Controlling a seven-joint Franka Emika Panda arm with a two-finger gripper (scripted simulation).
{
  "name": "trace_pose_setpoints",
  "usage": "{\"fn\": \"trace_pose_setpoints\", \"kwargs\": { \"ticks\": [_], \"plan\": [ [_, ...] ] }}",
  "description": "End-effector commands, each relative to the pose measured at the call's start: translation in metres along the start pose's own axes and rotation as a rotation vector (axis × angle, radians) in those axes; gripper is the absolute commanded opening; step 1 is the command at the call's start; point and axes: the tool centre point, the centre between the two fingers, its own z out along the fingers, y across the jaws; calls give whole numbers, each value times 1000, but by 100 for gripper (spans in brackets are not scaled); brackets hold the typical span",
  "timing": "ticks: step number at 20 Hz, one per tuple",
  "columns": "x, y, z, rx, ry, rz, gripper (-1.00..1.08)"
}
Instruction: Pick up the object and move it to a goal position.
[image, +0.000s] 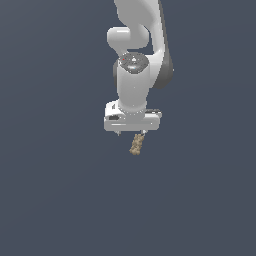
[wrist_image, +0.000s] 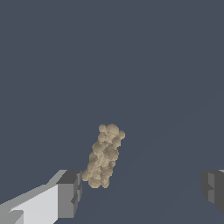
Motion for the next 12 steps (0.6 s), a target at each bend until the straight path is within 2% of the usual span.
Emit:
{"fn": "trace_pose_setpoints", "kwargs": {
  "ticks": [1, 9, 12],
  "plan": [
    [0, 0, 0, 0, 0, 0, 100],
    [-7, 25, 8, -2, -38, 65, 100],
    [-8, 27, 8, -2, -41, 69, 100]
  ]
}}
